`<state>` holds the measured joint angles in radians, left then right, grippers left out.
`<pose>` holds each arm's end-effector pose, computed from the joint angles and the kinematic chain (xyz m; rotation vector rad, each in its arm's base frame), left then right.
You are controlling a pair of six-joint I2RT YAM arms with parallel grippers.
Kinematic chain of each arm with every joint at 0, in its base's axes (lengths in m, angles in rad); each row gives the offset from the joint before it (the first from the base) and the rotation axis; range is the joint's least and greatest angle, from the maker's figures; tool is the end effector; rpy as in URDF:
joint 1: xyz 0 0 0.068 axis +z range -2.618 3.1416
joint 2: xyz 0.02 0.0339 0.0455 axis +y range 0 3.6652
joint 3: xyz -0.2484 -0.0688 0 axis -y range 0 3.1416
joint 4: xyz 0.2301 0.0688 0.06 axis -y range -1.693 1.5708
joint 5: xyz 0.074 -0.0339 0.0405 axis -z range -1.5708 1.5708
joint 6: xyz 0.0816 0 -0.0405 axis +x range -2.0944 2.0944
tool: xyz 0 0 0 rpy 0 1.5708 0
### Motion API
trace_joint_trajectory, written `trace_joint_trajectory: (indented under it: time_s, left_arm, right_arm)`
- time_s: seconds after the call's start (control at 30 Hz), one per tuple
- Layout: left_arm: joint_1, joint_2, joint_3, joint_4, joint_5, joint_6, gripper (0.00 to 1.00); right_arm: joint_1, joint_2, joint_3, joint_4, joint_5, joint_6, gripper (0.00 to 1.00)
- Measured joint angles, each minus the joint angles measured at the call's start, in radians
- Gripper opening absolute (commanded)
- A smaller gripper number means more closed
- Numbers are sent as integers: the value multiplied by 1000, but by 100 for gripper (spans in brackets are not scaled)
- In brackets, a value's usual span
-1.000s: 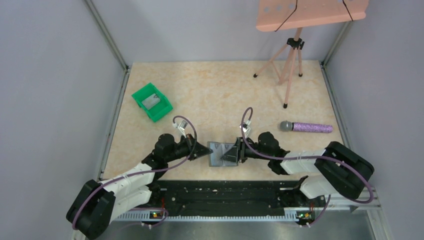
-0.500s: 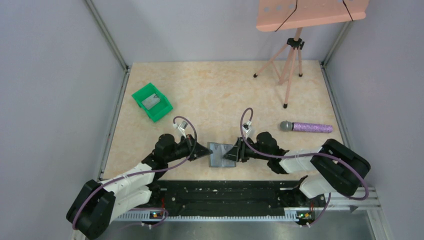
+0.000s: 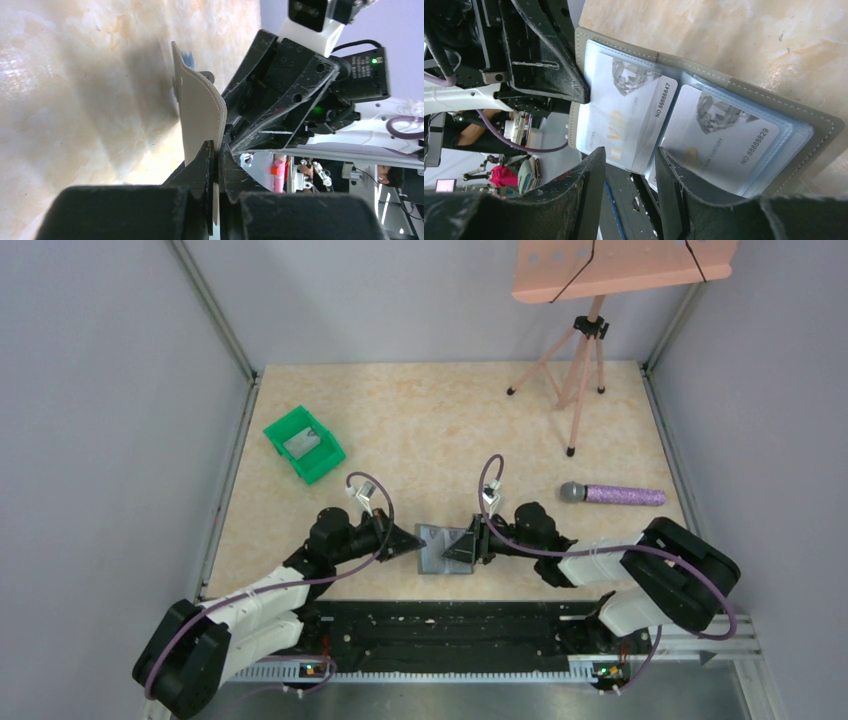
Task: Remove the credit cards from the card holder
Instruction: Remove the credit card from the card holder.
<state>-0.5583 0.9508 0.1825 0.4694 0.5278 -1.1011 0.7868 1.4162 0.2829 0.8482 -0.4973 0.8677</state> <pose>0.1656 -0.1519 0.1564 -0.1620 2.1702 -1.5517 0.1655 0.2211 0.1349 -0.3162 2.1286 1.5288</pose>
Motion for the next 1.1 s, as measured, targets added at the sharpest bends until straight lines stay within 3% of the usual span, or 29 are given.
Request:
trace_joint_trajectory:
  time_s: [0.53,0.67,0.9,1.1]
  left_arm:
    - [0,142,36,-153,-46,145,41]
    - [0,183,40,-153,-46,159,46]
    - [0,206,42,-153,-46,163,42]
    - [0,228,46,-135,-40,158,12]
  right_arm:
    - [0,-48,0,-112,57,-12,38]
    - [0,-48,0,-116,63,-12,38]
    - [0,-47,0,-117,66,-12,38]
    - [0,-37,0,-108,55,-10,38]
